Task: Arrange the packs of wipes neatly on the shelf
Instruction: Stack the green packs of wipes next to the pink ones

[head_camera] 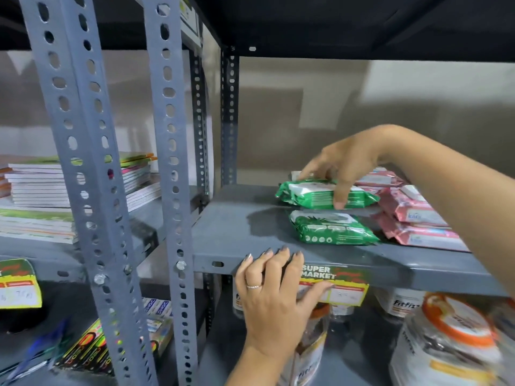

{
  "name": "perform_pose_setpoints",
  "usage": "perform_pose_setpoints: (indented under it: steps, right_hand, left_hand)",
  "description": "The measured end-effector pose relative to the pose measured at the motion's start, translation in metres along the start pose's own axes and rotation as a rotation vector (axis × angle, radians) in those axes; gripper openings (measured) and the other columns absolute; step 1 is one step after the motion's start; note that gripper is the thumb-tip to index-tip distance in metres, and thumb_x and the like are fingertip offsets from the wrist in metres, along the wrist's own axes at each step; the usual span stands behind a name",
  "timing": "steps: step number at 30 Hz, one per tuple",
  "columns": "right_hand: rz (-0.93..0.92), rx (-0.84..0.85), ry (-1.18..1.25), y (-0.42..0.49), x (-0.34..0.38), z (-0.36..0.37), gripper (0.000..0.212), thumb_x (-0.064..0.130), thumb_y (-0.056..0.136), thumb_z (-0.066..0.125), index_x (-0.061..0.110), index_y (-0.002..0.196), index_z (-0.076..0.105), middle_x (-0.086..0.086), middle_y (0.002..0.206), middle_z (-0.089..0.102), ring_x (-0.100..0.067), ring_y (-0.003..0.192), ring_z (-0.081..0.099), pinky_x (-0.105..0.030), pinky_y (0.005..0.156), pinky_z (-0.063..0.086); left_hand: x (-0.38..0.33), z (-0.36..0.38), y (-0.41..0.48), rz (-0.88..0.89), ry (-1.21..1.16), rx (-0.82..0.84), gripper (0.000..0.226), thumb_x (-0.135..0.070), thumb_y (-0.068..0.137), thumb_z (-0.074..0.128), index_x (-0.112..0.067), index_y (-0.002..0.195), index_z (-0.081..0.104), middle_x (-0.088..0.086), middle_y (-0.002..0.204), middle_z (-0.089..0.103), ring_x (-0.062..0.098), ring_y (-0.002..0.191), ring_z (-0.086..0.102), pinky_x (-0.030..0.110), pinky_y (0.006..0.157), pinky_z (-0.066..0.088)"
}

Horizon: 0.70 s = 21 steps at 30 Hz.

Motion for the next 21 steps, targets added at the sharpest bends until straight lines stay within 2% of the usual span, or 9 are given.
perform_pose_setpoints:
  steps: [2,4,7,9,10,14,16,19,21]
  right_hand:
    - [0.06,0.05,-0.055,-0.005,-0.011,0.014,0.09,0.02,0.072,0.081,0.031,0.147,0.032,-0.005,0.148,0.043,-0.019,0.125,0.047,-0.025,0.095,0.039]
    - [0.092,0.089,-0.099,-0.005,-0.015,0.028,0.092,0.027,0.077,0.078,0.034,0.15,0.023,-0.001,0.157,0.028,-0.022,0.14,0.032,-0.032,0.106,0.031]
    - [0.102,0.093,-0.115,-0.009,-0.018,0.036,0.097,0.036,0.08,0.072,0.039,0.151,0.007,0.005,0.162,0.011,-0.019,0.147,0.016,-0.035,0.114,0.02]
    - [0.097,0.075,-0.043,-0.015,-0.024,0.034,0.101,0.036,0.079,0.074,0.038,0.152,0.003,0.004,0.161,0.013,-0.019,0.147,0.017,-0.034,0.114,0.02]
    - [0.083,0.057,-0.002,-0.019,-0.026,0.032,0.098,0.034,0.08,0.073,0.037,0.152,0.007,0.004,0.16,0.017,-0.019,0.146,0.02,-0.034,0.113,0.021]
    - [-0.022,-0.023,0.162,-0.028,-0.034,0.031,0.063,0.021,0.085,0.069,0.041,0.139,0.042,0.014,0.152,0.034,-0.013,0.141,0.031,-0.031,0.111,0.025]
    - [-0.054,-0.045,0.202,-0.029,-0.035,0.036,0.055,0.02,0.086,0.068,0.042,0.133,0.05,0.016,0.148,0.04,-0.011,0.139,0.035,-0.031,0.111,0.025]
    - [-0.064,-0.094,0.219,-0.023,-0.039,0.039,0.051,0.027,0.083,0.072,0.05,0.125,0.056,0.014,0.145,0.045,-0.021,0.133,0.046,-0.042,0.111,0.034]
    - [-0.051,-0.147,0.195,-0.022,-0.039,0.038,0.048,0.038,0.078,0.074,0.05,0.122,0.057,0.01,0.14,0.052,-0.017,0.126,0.051,-0.044,0.106,0.04]
  left_hand:
    - [-0.001,-0.001,0.001,0.001,-0.003,0.006,0.054,-0.069,0.082,0.062,-0.019,0.101,0.074,0.0,0.105,0.069,0.021,0.107,0.051,0.039,0.109,0.028]
    - [-0.001,-0.003,0.001,0.005,-0.003,0.004,0.055,-0.069,0.083,0.06,-0.019,0.101,0.073,0.0,0.105,0.069,0.021,0.107,0.051,0.039,0.109,0.028]
    - [-0.002,-0.002,0.002,0.006,-0.004,0.005,0.055,-0.069,0.084,0.059,-0.019,0.103,0.072,0.001,0.106,0.068,0.022,0.107,0.051,0.041,0.107,0.03]
    - [-0.002,-0.001,0.002,-0.001,-0.001,0.01,0.055,-0.068,0.084,0.058,-0.018,0.103,0.072,0.001,0.106,0.068,0.022,0.108,0.05,0.042,0.106,0.031]
    - [-0.002,-0.002,0.002,-0.005,-0.003,0.012,0.055,-0.068,0.085,0.058,-0.018,0.104,0.073,0.001,0.106,0.068,0.022,0.108,0.05,0.042,0.106,0.03]
    - [-0.003,-0.005,0.003,-0.004,0.001,0.03,0.056,-0.067,0.086,0.056,-0.017,0.104,0.073,0.002,0.107,0.068,0.022,0.108,0.05,0.043,0.104,0.033]
    - [-0.003,-0.006,0.004,-0.002,0.002,0.039,0.056,-0.067,0.085,0.056,-0.017,0.104,0.073,0.002,0.107,0.068,0.022,0.107,0.05,0.044,0.102,0.034]
    - [-0.003,-0.006,0.005,-0.004,0.007,0.05,0.056,-0.067,0.084,0.056,-0.017,0.103,0.073,0.002,0.107,0.068,0.022,0.106,0.051,0.044,0.101,0.035]
    - [-0.003,-0.007,0.006,-0.003,0.018,0.057,0.057,-0.068,0.084,0.056,-0.017,0.103,0.073,0.002,0.107,0.068,0.021,0.105,0.051,0.044,0.1,0.035]
Point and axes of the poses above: each hand's wrist, its own y-axis towards the middle knuckle, its own z-axis out of the palm, x = y × z, the point moved 5 cm from there along y, towards the middle knuckle
